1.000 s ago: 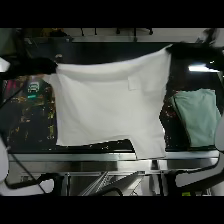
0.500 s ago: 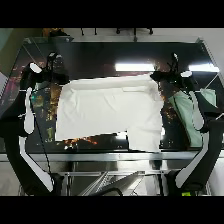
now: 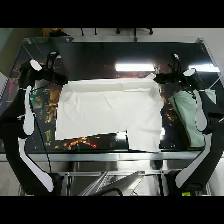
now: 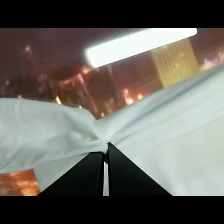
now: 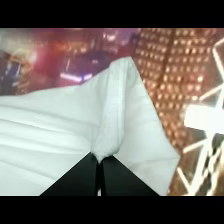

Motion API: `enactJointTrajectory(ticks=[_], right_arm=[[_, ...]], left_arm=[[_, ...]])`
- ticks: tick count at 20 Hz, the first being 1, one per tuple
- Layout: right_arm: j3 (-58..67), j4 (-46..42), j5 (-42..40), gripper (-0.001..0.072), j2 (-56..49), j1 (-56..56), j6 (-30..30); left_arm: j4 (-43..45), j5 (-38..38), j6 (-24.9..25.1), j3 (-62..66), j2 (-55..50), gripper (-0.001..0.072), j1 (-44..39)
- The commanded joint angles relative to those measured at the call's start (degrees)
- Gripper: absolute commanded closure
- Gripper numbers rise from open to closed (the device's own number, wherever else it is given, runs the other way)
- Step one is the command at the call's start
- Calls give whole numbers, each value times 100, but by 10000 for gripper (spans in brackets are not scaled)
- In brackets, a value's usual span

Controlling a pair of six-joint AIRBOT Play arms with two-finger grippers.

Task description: Fold the shirts.

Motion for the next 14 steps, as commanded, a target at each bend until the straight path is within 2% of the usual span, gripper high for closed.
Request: enactJointTrajectory(ticks=[1, 4, 8, 11, 12, 13, 14], right_arm=[[-170, -393, 258, 696, 17, -7, 149], [-179, -704, 256, 696, 11, 2, 254], [-179, -704, 262, 695, 0, 2, 254], [-179, -695, 262, 694, -22, 22, 254], [-177, -673, 260, 676, -22, 28, 254], [-173, -651, 251, 530, -17, 33, 254], [-151, -649, 232, 407, -13, 22, 260]], left_arm=[[540, -146, 20, -293, -11, 694, -205], [623, -190, 2, -291, -138, 694, -356], [627, -74, -282, -291, -151, 694, -341], [612, -35, -304, -291, -151, 692, -306], [599, -22, -302, -291, -151, 691, -308], [562, -28, -304, -289, -149, 679, -358], [573, -52, -304, -282, -142, 347, -396]])
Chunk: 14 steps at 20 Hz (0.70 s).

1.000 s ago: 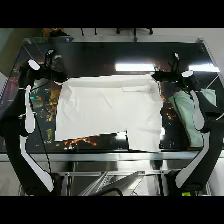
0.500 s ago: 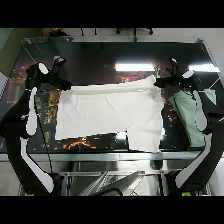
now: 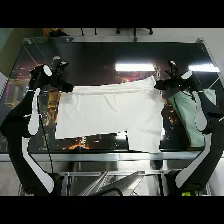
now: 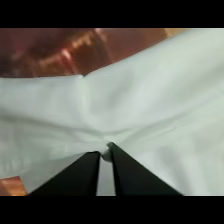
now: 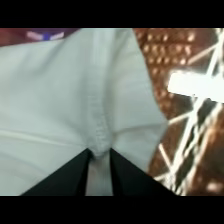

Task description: Fold the shirts.

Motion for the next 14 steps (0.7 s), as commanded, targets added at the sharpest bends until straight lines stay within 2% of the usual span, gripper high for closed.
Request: enactJointTrajectory(ticks=[1, 4, 6, 8, 11, 14], right_arm=[[87, 101, 15, 388, 24, 0, 114], [289, 92, 70, 388, 455, -57, 374], [286, 2, 260, 389, 1032, -190, 549], [249, -76, 796, 389, 1541, -474, 772], [-275, -46, 1696, 391, 2192, -944, 922], [-1475, -48, 2109, 391, 2968, -1281, 1204]], left_arm=[[-103, -101, -111, 83, 0, 21, -74], [-59, -1097, -568, 881, 31, 10, -22], [-291, -1231, -975, 892, 459, 10, 225], [-476, -1239, -1272, 225, 1172, 10, 586], [-476, -1672, -1276, -1252, 2173, 10, 1154], [-739, -1526, -1156, -3206, 3130, 11, 1738]])
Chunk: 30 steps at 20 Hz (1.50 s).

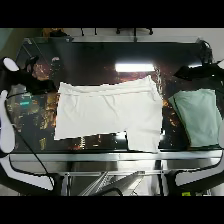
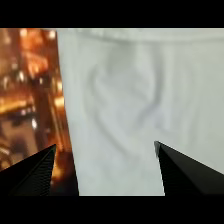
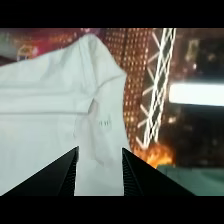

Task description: Fold the shirts.

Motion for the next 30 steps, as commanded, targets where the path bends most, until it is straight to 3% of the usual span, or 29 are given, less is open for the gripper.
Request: enactJointTrajectory(ticks=[1, 5, 11, 12, 17, 21, 22, 23, 24, 27, 30], right_arm=[[-1335, 11, 597, 391, 975, -374, 302], [-2942, 247, 518, 391, 1917, -402, 343], [-4319, 378, 890, 392, 2457, -511, 612], [-4472, 378, 973, 392, 2479, -599, 649], [-4883, 334, 997, 390, 2494, -1143, 645], [-4970, 205, 1196, 391, 2529, -1460, 603], [-4979, 59, 1211, 389, 2529, -1482, 610], [-5049, -87, 1204, 343, 2538, -1482, 697], [-5213, -83, 1152, 225, 2555, -1478, 713], [-5910, -4, 531, 218, 2564, -1287, 684], [-6398, 470, -223, 223, 2437, -966, 291]], left_arm=[[-339, 31, 109, -2037, 1049, 10, 651], [-417, 446, 564, -3641, 1434, 11, 1008], [-1582, 822, 1384, -4212, 861, 28, 1032], [-1606, 804, 1423, -4177, 732, 123, 1032], [-1552, 557, 1499, -3641, 595, 128, 1038], [-1222, -186, 1377, -2994, 608, 128, 1287], [-1220, -179, 1344, -2955, 658, 128, 1414], [-1220, -87, 1351, -2990, 741, 128, 1561], [-1215, 94, 1353, -3097, 822, 128, 1703], [-1233, 632, 1355, -3569, 898, 128, 1991], [-1276, 931, 1419, -3958, 688, 128, 1893]])
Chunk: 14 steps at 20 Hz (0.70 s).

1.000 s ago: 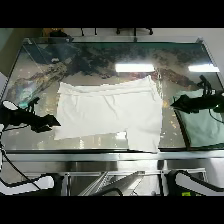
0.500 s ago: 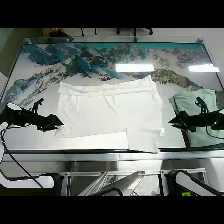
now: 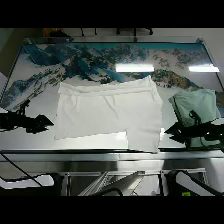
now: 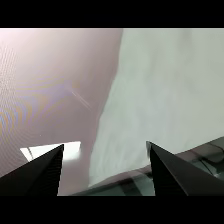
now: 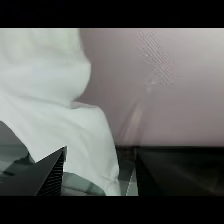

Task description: Fold the shirts.

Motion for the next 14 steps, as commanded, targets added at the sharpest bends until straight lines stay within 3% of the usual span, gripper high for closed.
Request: enactJointTrajectory(ticks=[1, 8, 9, 10, 11, 12, 13, 14], right_arm=[[-455, 535, -789, 267, -173, 326, -415], [-455, 1458, -1073, 284, -850, 940, -997], [-455, 1484, -1067, 286, -857, 953, -1027], [-450, 1482, -1043, 349, -846, 951, -1036], [-437, 1499, -988, 473, -839, 951, -1143], [-420, 1510, -916, 489, -811, 951, -1176], [-393, 1537, -848, 491, -752, 951, -1176], [-345, 1558, -741, 536, -675, 951, -1180]], left_arm=[[-35, 426, 52, -389, -223, 128, -72], [-459, 557, 236, -444, -605, 130, -911], [-466, 527, 236, -444, -605, 252, -960], [-466, 461, 249, -444, -605, 488, -977], [-466, 398, 249, -444, -605, 621, -977], [-468, 321, 247, -424, -605, 623, -977], [-466, 201, 249, -365, -605, 692, -977], [-476, 39, 243, -243, -601, 693, -970]])
